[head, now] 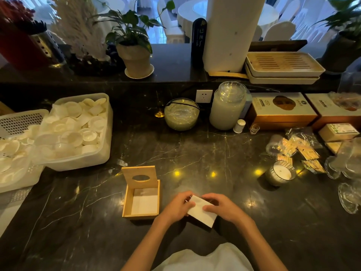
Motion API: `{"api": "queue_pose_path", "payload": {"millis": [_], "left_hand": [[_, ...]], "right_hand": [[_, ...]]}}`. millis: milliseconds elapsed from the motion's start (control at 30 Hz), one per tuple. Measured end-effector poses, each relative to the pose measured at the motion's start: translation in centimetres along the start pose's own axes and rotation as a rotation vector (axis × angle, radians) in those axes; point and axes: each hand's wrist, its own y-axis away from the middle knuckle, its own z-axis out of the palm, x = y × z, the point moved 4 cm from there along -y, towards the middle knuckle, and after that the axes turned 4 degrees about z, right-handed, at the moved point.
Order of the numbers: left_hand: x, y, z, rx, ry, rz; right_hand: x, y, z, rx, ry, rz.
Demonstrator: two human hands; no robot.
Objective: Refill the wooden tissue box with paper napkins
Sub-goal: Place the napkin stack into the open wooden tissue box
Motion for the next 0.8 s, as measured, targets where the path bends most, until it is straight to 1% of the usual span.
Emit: {"api": "queue_pose_path", "payload": {"millis": [67,100,133,167,200,267,333,367,400,433,467,500,533,600,633,700,800], "left_hand": [[0.4,0.6,-0.3,-0.028,-0.036,0.022],[0.6,0.9,-0.4,-0.018,-0.034,0.028],[0.8,1.5,-0.7,0.016,-0.032,0.030],[1.0,2.2,-1.3,0.087,-0.043,0.037],[1.2,3.0,-2.2,0.204,-0.071,0.051],[1.5,5.3,-4.5,0.521,-0.109,0.117],[0.8,8.0,-7.0,0.846,-0.151,0.158],[0.0,9.1,-8.2,0.966,-0.174,0.128],[-0.8,10.0,-9.4,1.036,-0.196,0.052],[-2.4,10.4,-10.5,1.053,-0.203,-0.058],[-3.9,10.6,-11.3,1.002,-0.184,-0.187],[-5.6,10.6,-12.0,0.900,-0.095,-0.292],[-6.8,10.4,-12.3,0.784,0.058,-0.333],[-7.7,10.2,-12.4,0.587,0.375,-0.271],[-7.8,10.1,-12.4,0.537,0.434,-0.249],[-8.4,10.3,-12.5,0.496,0.556,-0.248],[-9.6,10.2,-13.2,0.392,0.728,-0.335]], "right_hand": [[-0.9,0.0,0.7,-0.018,0.077,-0.014],[-1.1,-0.2,1.0,0.003,0.084,-0.021],[-1.2,-0.4,1.2,0.033,0.070,-0.023],[-0.9,-0.6,1.3,0.076,0.032,-0.011],[-0.6,-0.8,1.5,0.119,-0.052,0.016],[0.8,-1.0,2.1,0.168,-0.351,0.144],[2.0,-0.7,3.4,0.109,-0.710,0.268],[2.2,-0.6,4.0,0.082,-0.835,0.300],[2.5,-0.5,4.5,0.070,-0.926,0.321],[2.8,-0.6,5.1,0.068,-0.998,0.339],[3.0,-0.7,5.6,0.071,-1.061,0.352],[3.4,-1.0,6.1,0.091,-1.112,0.367],[3.5,-1.2,6.4,0.112,-1.157,0.374],[3.6,-1.5,6.8,0.161,-1.181,0.390],[3.6,-1.5,7.0,0.184,-1.165,0.400],[3.4,-1.4,7.1,0.224,-1.165,0.404],[2.2,-1.2,7.5,0.281,-1.235,0.381]]}}
